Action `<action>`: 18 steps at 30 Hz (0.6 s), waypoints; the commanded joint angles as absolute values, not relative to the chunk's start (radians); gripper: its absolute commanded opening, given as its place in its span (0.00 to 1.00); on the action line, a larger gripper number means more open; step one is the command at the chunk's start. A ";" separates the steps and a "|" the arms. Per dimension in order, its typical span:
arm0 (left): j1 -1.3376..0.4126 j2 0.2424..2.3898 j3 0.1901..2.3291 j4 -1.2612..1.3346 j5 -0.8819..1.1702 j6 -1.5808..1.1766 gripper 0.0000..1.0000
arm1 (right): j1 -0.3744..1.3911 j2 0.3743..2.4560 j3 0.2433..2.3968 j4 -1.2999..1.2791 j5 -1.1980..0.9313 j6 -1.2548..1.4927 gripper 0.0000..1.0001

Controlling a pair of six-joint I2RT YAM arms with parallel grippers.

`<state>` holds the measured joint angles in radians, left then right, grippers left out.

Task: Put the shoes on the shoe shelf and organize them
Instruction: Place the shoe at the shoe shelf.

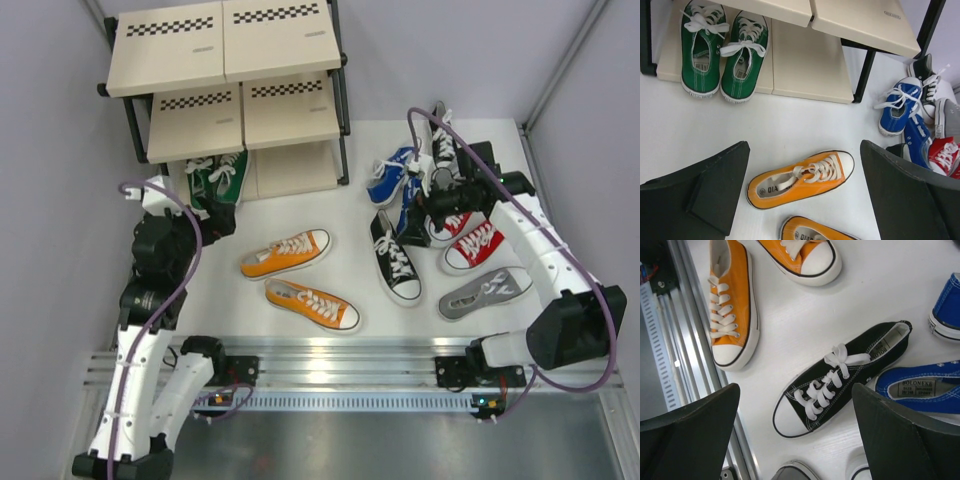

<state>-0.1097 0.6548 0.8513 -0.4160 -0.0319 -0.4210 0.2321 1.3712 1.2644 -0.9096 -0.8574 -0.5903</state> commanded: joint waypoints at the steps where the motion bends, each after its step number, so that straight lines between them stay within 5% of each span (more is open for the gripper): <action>1: -0.104 0.611 0.856 -0.498 -0.078 -0.561 0.98 | 0.258 1.364 1.267 -0.910 -0.752 -0.626 0.95; 18: -0.104 0.620 0.773 -0.554 0.109 -0.713 0.96 | 0.364 1.397 1.169 -0.793 -0.421 -0.508 0.94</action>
<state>-0.1097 0.6109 0.7929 -0.5518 0.0551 -0.6716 0.3450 1.3968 1.1824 -0.8654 -0.5087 -0.5354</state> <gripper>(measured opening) 0.970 0.945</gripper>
